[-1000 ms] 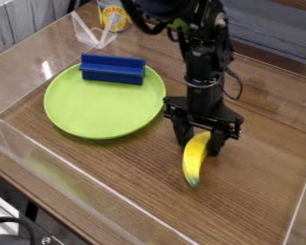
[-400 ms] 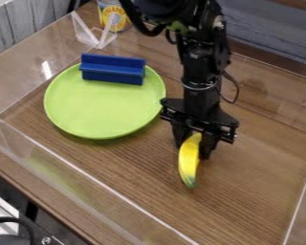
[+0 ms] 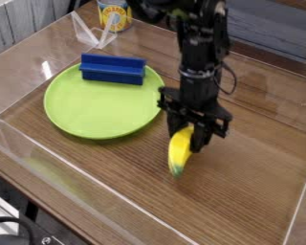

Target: Put the banana in the green plate

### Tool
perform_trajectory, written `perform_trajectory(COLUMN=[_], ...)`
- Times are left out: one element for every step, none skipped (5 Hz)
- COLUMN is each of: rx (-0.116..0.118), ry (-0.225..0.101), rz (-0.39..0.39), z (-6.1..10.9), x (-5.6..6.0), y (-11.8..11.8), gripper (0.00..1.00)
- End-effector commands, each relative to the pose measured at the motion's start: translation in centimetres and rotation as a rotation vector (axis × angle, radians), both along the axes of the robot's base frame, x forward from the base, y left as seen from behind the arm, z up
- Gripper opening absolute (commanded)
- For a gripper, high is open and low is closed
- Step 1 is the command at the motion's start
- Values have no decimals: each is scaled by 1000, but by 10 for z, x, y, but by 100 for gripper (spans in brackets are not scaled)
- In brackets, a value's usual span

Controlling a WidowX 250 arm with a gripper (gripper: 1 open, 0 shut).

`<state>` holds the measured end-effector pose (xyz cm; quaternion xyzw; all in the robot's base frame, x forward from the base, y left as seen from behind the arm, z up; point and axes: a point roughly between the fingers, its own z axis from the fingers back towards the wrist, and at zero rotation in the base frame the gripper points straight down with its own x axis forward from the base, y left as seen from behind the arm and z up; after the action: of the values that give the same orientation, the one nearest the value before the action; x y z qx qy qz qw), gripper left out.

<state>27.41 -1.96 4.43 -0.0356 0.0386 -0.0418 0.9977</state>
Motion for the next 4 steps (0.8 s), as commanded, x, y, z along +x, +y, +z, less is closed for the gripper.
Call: perform_trajectory(rx=[14,25,25,24], ry=[-88,-105,-122,-137], rz=[-1,59,49,54], z=[48,67,69,68], x=[9,11,2,-11], y=[20,49,72,76], gripper=[0,0,0,0])
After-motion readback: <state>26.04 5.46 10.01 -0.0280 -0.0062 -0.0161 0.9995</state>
